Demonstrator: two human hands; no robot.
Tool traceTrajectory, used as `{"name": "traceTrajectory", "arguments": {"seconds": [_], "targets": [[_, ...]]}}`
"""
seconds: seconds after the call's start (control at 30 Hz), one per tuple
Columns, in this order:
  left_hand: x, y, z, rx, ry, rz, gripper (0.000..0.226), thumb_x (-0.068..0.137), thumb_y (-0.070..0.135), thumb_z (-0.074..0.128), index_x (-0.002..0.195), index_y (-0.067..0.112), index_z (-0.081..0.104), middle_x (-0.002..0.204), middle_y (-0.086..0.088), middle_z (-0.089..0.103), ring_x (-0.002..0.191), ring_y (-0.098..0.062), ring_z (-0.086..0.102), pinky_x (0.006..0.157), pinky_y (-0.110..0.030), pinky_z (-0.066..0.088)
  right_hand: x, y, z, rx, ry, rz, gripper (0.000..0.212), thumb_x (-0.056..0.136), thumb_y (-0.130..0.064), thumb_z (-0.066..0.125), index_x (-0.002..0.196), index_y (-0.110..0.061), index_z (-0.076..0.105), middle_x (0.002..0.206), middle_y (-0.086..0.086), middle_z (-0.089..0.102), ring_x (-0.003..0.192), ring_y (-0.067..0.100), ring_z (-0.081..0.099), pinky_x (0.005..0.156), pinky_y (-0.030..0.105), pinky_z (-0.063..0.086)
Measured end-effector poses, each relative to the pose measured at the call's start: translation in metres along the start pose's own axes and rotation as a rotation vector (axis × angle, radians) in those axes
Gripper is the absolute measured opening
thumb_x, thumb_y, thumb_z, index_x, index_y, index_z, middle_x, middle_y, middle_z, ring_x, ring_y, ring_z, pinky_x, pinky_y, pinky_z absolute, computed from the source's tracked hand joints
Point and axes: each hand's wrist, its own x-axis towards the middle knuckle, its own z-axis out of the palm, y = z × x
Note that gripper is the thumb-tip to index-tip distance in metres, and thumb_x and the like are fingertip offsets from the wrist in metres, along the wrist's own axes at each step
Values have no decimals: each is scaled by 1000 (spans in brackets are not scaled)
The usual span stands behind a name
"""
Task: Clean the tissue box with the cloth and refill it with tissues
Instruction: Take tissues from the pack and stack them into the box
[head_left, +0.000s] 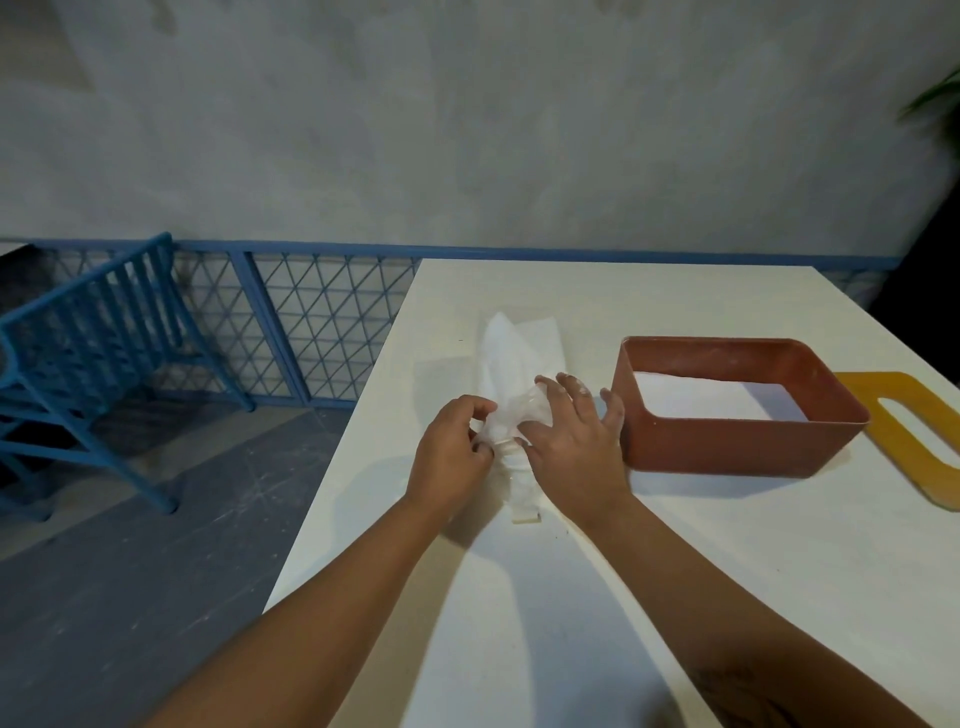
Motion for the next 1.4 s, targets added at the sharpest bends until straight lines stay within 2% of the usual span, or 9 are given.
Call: {"name": "traceTrajectory", "arguments": {"seconds": [0.23,0.43,0.63,0.77,0.97,1.13,1.3,1.33,1.4], "targets": [[1,-3,4,25,-20,-5,39,78,17,68,113,23,54,113,13,52,80,-3,54,66,-11,41,6,1,-2,67,-38,28,15,60,-20,82,58,-25,68,110,9,66,106,30,61,87,45,29],[3,-7,11,66,-10,12,46,78,8,69,119,20,52,121,9,46,88,-11,56,75,-18,43,4,3,-5,98,-2,4,18,58,-16,84,60,-24,69,110,8,65,112,30,58,91,48,30],[3,-12,14,80,-12,54,51,78,1,66,123,20,52,125,8,45,95,-10,54,72,-4,38,-21,3,-15,195,138,15,12,66,-16,79,61,-24,71,108,7,68,120,28,47,96,51,35],[3,-15,15,70,-8,40,51,80,2,65,125,22,50,128,9,43,95,-10,53,72,-4,38,-44,-2,-28,256,145,21,3,71,-23,75,72,-20,76,109,12,69,120,27,47,98,57,37],[-8,-8,17,99,27,101,51,85,7,61,132,18,45,134,5,41,103,-15,52,85,-20,44,-53,4,-24,78,28,-6,55,68,-52,73,109,-19,60,128,13,60,124,32,49,104,62,28],[-22,2,24,233,61,178,60,80,8,63,135,18,43,141,1,38,125,-16,41,94,-28,42,-39,8,-24,96,8,4,24,57,-15,86,76,-12,71,107,15,69,105,36,64,88,56,47],[-17,4,30,401,182,185,27,97,30,44,123,30,49,119,20,48,116,-11,49,83,-11,36,-62,16,-43,272,33,-59,37,55,-23,90,85,-8,76,104,13,72,98,35,68,81,50,55],[-16,3,31,363,180,159,31,95,27,48,126,29,47,122,18,47,118,-12,47,85,-10,35,-67,18,-50,304,35,-60,40,53,-23,92,86,-8,76,102,12,73,96,33,69,82,48,54],[-19,4,36,346,204,161,53,87,14,62,135,19,42,139,2,42,125,-21,40,99,-24,35,-76,28,-65,351,36,-68,44,48,-21,94,86,-8,77,97,10,74,92,30,71,83,43,52]]}}
